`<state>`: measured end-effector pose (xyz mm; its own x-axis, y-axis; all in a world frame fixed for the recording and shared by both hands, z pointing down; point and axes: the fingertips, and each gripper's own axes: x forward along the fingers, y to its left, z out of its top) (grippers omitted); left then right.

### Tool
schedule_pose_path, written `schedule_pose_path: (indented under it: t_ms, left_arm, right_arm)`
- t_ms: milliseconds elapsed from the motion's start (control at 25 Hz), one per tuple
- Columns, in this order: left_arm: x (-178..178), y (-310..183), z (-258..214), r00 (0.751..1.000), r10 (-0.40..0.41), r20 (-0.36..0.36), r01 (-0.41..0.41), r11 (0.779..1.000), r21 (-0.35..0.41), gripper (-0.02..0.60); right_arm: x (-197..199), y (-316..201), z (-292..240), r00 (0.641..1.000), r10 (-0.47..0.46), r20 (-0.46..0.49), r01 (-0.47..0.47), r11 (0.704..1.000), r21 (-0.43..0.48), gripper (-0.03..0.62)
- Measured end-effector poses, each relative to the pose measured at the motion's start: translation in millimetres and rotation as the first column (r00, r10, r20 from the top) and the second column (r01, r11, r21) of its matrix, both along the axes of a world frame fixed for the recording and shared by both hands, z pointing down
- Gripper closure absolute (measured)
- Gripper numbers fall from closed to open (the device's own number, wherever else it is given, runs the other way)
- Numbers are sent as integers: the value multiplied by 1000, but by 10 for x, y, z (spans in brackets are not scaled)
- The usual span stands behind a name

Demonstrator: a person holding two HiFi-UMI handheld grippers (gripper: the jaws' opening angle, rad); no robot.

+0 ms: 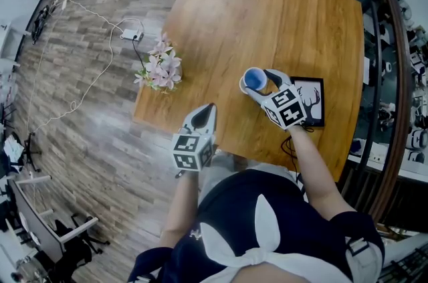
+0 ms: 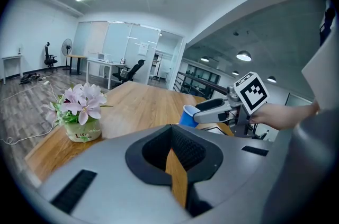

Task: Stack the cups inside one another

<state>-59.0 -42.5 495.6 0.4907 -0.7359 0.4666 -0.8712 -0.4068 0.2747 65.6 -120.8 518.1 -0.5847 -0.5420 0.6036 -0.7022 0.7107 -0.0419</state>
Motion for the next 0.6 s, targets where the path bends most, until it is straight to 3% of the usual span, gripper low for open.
schedule_pose_path:
  t_ms: [600]
  left_arm:
    - [8,11,32,1000,6,5,-6,1000,-13,565]
  right_arm:
    - [6,-13,88,1000,4,-10,-4,1000,-22,263]
